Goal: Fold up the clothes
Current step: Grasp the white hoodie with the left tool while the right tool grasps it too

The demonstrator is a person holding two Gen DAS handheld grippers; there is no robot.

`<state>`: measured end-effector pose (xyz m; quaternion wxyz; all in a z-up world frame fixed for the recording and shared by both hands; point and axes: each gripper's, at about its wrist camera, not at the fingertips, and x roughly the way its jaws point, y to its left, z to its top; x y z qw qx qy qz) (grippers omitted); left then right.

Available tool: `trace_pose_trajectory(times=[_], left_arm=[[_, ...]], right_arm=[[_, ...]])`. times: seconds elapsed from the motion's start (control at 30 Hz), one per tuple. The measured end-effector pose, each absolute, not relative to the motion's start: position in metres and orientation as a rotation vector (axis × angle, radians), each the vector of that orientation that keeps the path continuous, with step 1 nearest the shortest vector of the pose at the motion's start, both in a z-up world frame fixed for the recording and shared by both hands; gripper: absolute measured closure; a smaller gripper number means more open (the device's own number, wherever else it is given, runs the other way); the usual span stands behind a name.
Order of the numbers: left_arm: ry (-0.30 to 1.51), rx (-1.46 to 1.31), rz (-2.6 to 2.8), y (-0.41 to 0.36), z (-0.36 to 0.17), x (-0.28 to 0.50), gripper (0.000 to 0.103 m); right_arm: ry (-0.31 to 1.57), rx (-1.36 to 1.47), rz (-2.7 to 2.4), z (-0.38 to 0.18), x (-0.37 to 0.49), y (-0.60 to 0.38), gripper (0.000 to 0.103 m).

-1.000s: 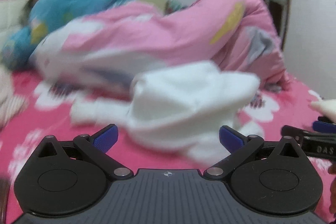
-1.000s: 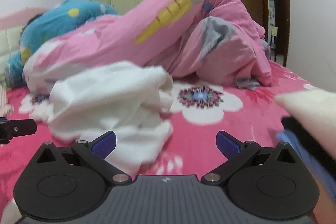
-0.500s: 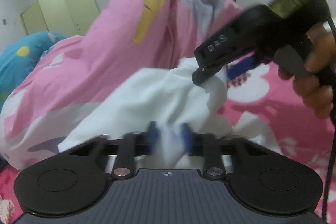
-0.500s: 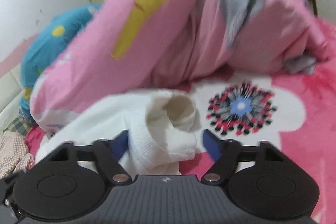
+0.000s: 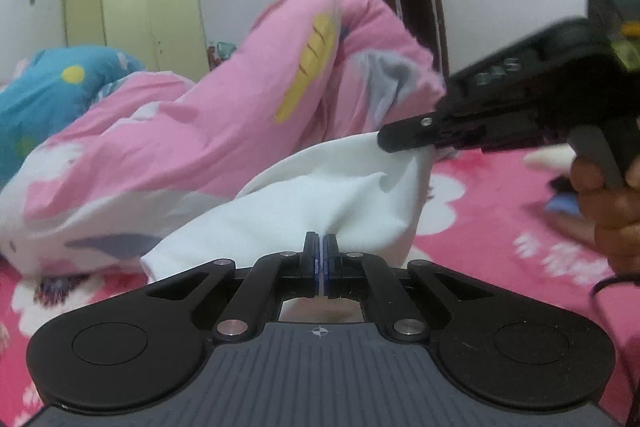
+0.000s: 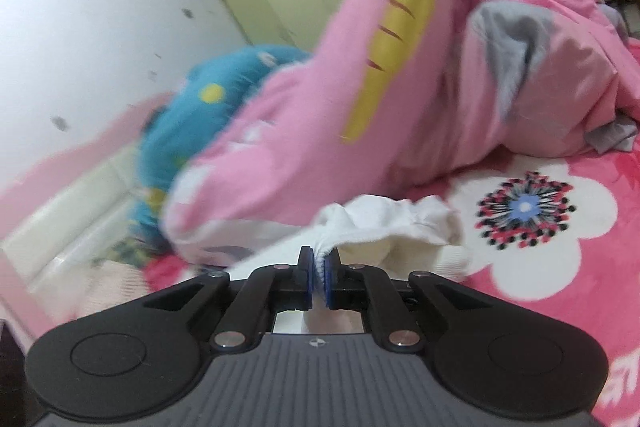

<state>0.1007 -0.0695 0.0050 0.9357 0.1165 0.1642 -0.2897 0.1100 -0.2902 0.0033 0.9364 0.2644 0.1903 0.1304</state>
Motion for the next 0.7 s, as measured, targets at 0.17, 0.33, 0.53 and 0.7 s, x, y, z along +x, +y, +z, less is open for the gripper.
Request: trace_pose_trajectory(times=[0.17, 0.33, 0.53, 0.7], left_arm=[[0.333, 0.152, -0.646, -0.035, 0.024, 0.053, 0.103], [0.318, 0.074, -0.692, 0.003, 0.039, 0.007, 0.103], [0.392, 0.089, -0.661, 0.035, 0.021, -0.01, 0.101], [0.467, 0.066, -0.629, 0.046, 0.0, -0.006, 0.064]], right_arm=[[0.329, 0.616, 0.371, 0.027, 0.054, -0.282, 0.097], [0.303, 0.617, 0.477, 0.057, 0.003, -0.258, 0.096], [0.375, 0.55, 0.547, 0.058, -0.012, -0.216, 0.096], [0.592, 0.488, 0.501, 0.018, 0.03, -0.19, 0.092]])
